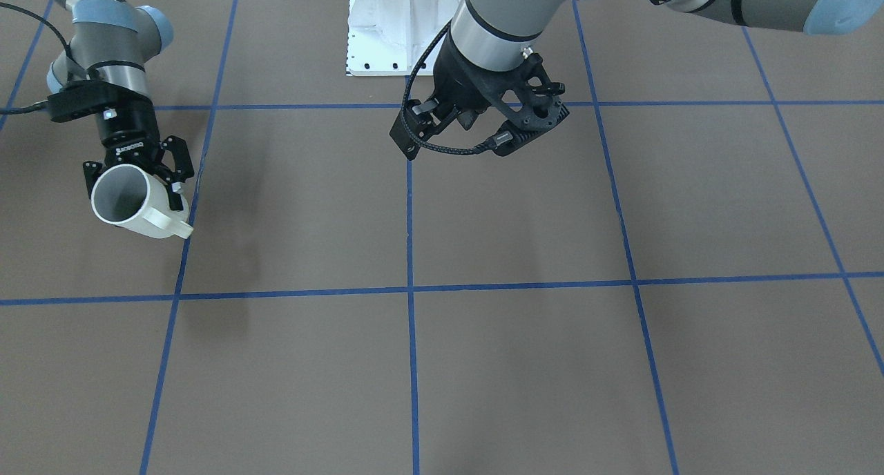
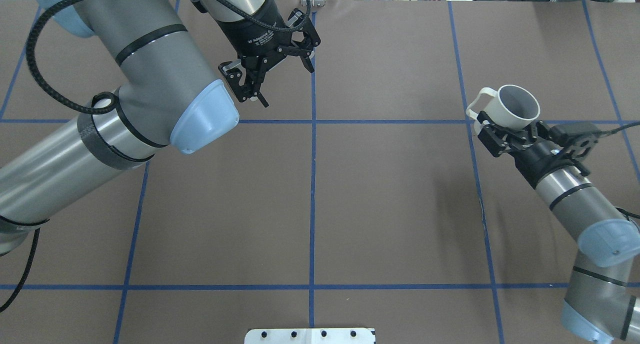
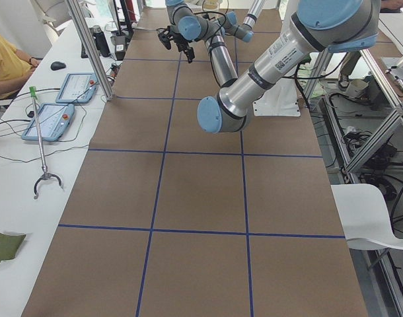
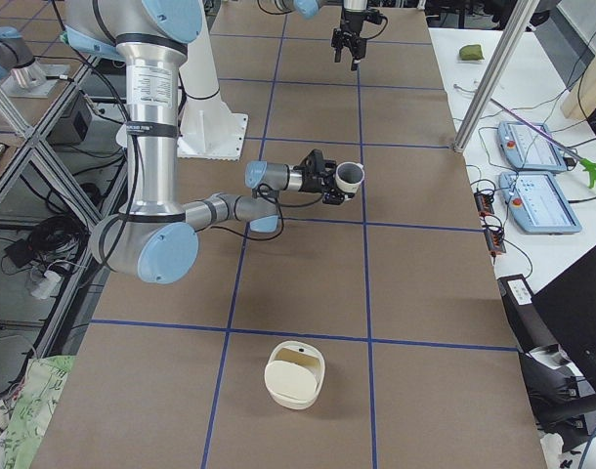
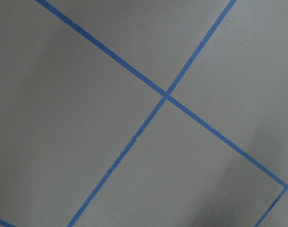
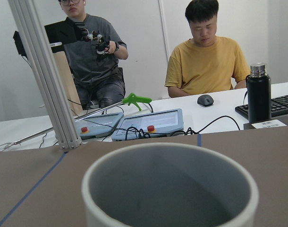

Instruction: Left arm hands cup to right arm to dump lemon

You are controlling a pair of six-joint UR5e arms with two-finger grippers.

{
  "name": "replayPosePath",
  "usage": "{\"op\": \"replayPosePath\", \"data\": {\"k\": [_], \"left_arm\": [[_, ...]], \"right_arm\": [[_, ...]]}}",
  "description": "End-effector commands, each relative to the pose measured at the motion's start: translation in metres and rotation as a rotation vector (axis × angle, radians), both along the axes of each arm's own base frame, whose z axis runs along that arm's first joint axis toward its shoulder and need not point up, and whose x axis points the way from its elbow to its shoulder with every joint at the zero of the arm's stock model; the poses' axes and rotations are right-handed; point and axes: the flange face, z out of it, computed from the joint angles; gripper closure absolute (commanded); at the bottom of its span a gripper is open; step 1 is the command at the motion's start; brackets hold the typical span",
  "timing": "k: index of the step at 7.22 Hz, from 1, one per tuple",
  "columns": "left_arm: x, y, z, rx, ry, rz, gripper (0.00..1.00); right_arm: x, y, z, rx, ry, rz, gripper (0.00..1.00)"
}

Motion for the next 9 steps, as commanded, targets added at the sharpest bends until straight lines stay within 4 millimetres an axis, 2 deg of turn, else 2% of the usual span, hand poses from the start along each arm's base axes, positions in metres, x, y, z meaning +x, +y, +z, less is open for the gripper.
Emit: {"op": "replayPosePath", "data": {"k": [1,2,3,4,5,6,7,9], "left_arm": [[0.005,-0.001,0.003,0.001,-0.012,-0.004,0.00],[0.005,-0.001,0.004,0.000,-0.013,-0.004,0.00],[0.007,-0.002,0.011,-0.009,-0.021,-0.002,0.00],[0.008,-0.001,0.012,-0.007,-0.023,-0.003,0.00],[0.008,-0.002,0.014,-0.009,-0.026,-0.005,0.00],[0.009,-0.002,0.014,-0.009,-0.026,-0.004,0.00],[0.010,-0.001,0.014,-0.009,-0.026,-0.002,0.00],[0.014,-0.006,0.019,-0.011,-0.039,-0.010,0.00]], "right_arm": [[0.087,0.034,0.087,-0.009,-0.054,0.025,0.87],[0.116,0.044,0.128,-0.012,-0.052,0.039,0.86],[0.141,0.044,0.155,-0.029,-0.017,0.081,0.86],[0.176,0.064,0.195,-0.034,-0.009,0.083,0.87],[0.195,0.072,0.216,-0.035,-0.008,0.096,0.87],[0.224,0.089,0.225,-0.044,-0.007,0.104,0.95],[0.252,0.108,0.230,-0.059,-0.087,0.103,0.97],[0.271,0.119,0.234,-0.118,-0.329,0.117,0.96]]}}
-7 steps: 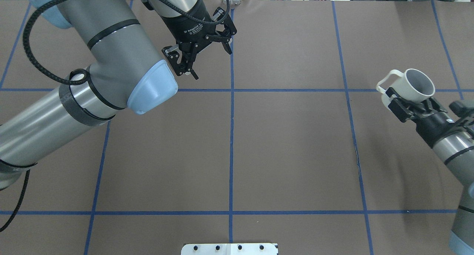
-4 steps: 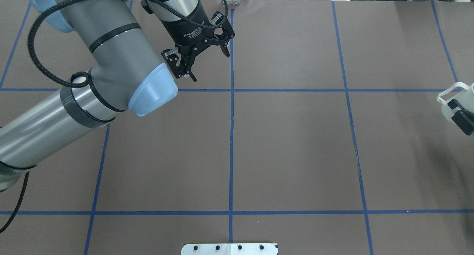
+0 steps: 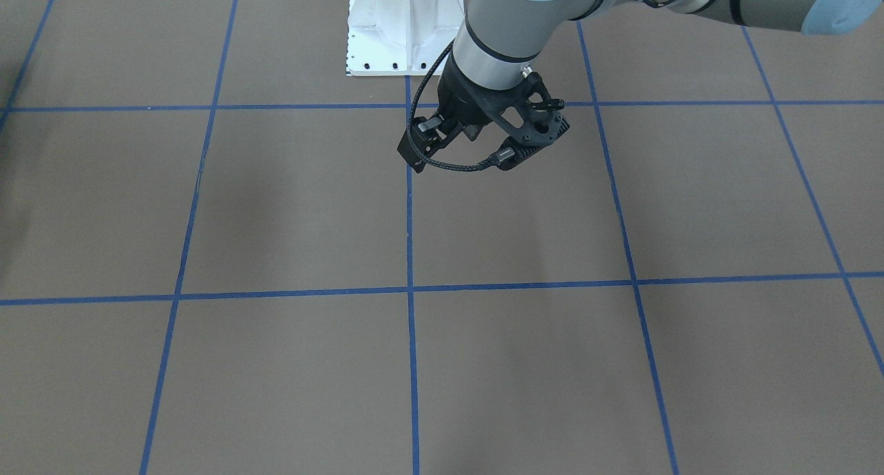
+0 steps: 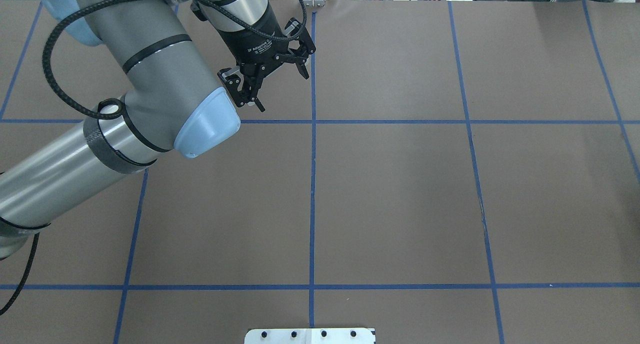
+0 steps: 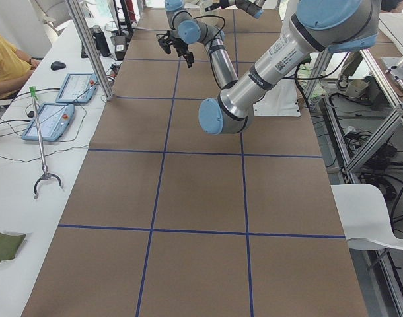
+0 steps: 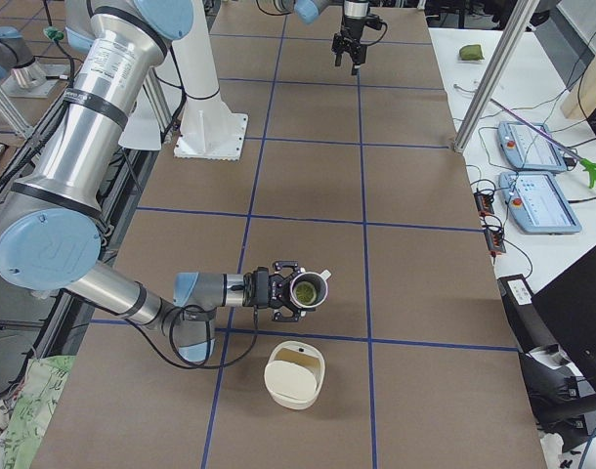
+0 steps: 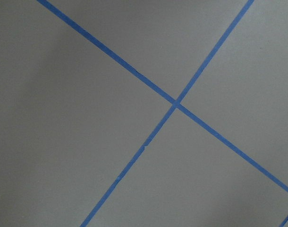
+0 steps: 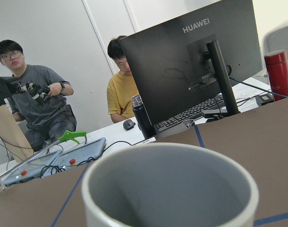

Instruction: Left arm hands cup to right arm to dump lemon

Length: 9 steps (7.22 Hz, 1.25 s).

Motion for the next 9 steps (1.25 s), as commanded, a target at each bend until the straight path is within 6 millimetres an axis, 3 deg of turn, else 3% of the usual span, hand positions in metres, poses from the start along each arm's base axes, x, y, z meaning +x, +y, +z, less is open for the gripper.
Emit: {"op": "replayPosePath", "data": {"k": [1,4,8,9], "left_arm": [[0.001,-0.001,0.000,0.004,-0.005,-0.007,0.00],[-0.001,0.000,-0.005,0.012,0.001,-0.008,0.00],[-0.004,0.000,-0.008,0.015,0.004,-0.011,0.00],[-0.004,0.000,-0.008,0.015,0.004,-0.011,0.00]], "right_arm": [[0.027,0.017,0.013,-0.052,-0.266,0.015,0.96],[0.036,0.023,0.018,-0.153,-0.610,0.007,0.96],[0.056,0.027,0.036,-0.252,-0.927,0.047,0.94],[0.055,0.020,0.034,-0.250,-0.994,0.058,0.93]]}}
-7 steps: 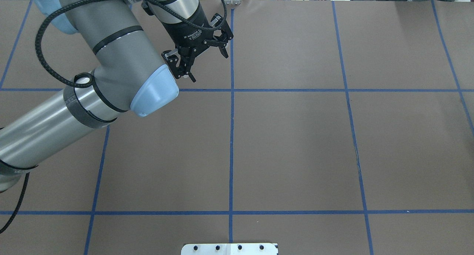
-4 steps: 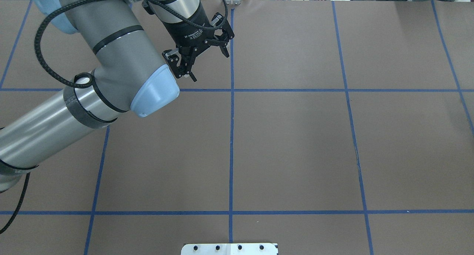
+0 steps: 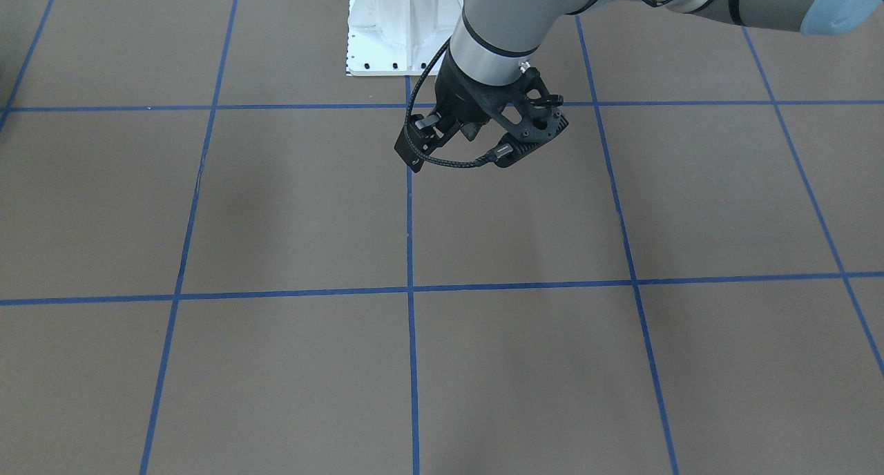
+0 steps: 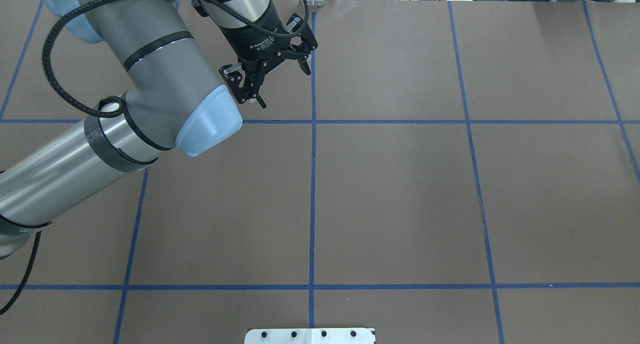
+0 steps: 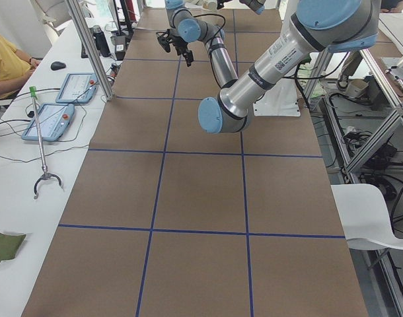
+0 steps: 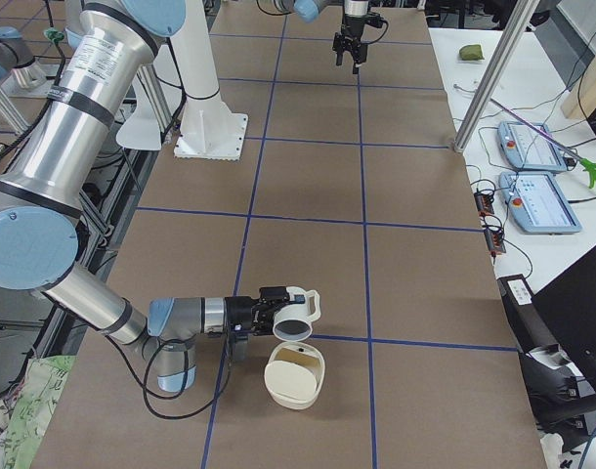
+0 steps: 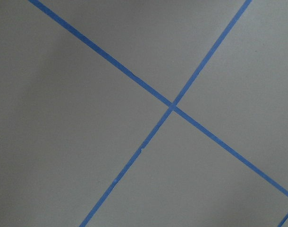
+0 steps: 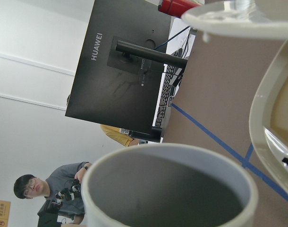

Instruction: Left arm hands cup to right arm to dump lemon

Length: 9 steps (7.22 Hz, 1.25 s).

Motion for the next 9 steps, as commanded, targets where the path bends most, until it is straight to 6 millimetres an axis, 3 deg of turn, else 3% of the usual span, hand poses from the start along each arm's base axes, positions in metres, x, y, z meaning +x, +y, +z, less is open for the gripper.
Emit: {"op": "replayPosePath", "data": {"k": [1,7,9], "left_arm": [[-0.001,0.000,-0.002,0.003,0.002,-0.001,0.00],[-0.001,0.001,-0.004,0.009,0.002,-0.005,0.00],[-0.001,-0.002,-0.002,0.021,-0.015,-0.026,0.00]], "right_arm": [[0.004,-0.005,0.001,-0.046,-0.187,0.025,0.93],[0.020,-0.026,-0.003,-0.139,-0.687,0.058,0.90],[0.023,-0.021,-0.005,-0.132,-0.795,0.042,0.87]]}}
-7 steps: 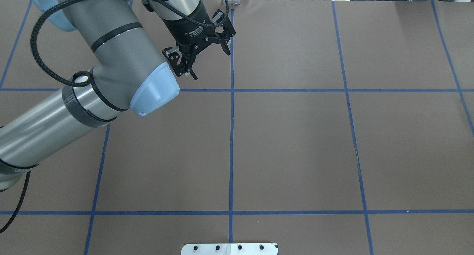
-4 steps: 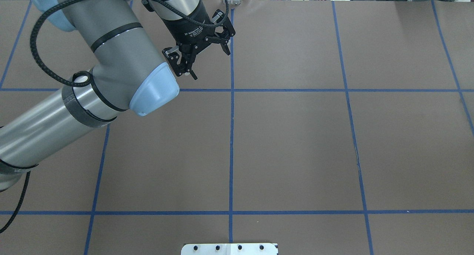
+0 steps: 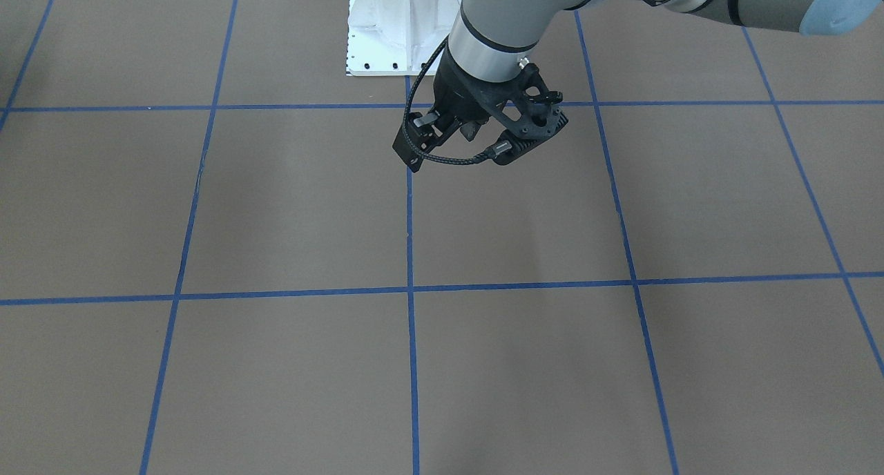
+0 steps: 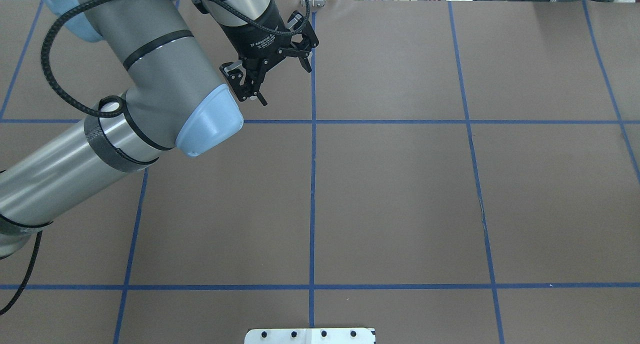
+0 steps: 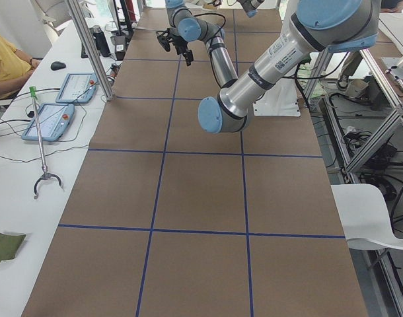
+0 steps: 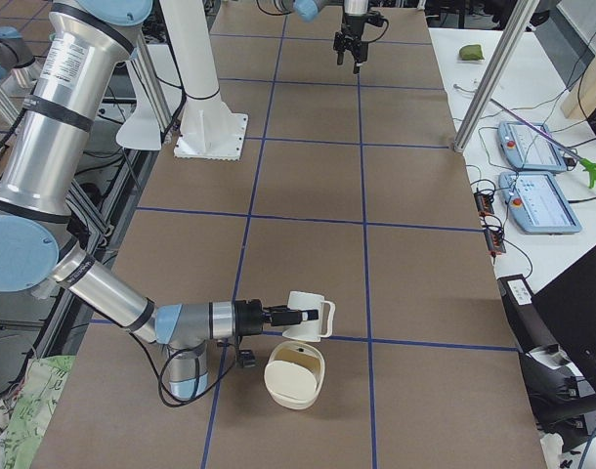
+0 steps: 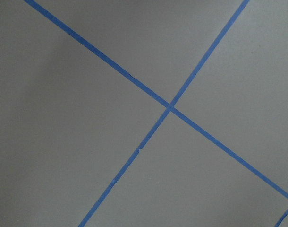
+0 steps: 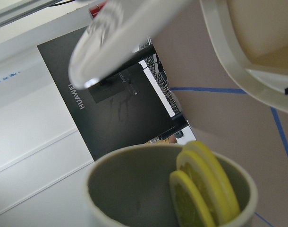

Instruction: Left arm hands cup to right arm to dump lemon

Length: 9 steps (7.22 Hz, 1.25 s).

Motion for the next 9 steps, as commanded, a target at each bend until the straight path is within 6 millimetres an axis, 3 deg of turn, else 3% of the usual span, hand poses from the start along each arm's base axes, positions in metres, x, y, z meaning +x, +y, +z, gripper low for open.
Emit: {"op": "replayPosePath", "data": {"k": [1,6,8,9], "left_arm": [[0.000,-0.001,0.000,0.006,-0.007,-0.009,0.00],[-0.007,-0.004,-0.018,0.049,-0.010,-0.049,0.00],[-0.007,-0.005,-0.020,0.055,-0.010,-0.048,0.00],[-0.005,-0.005,-0.017,0.053,-0.013,-0.045,0.00]], "right_arm": [[0.004,0.005,0.001,-0.019,-0.159,-0.005,0.87],[0.007,0.008,0.011,-0.069,-0.307,-0.012,0.82],[-0.001,0.002,0.004,-0.045,-0.240,-0.036,0.73],[-0.009,-0.011,-0.006,-0.039,-0.216,-0.038,0.72]]}}
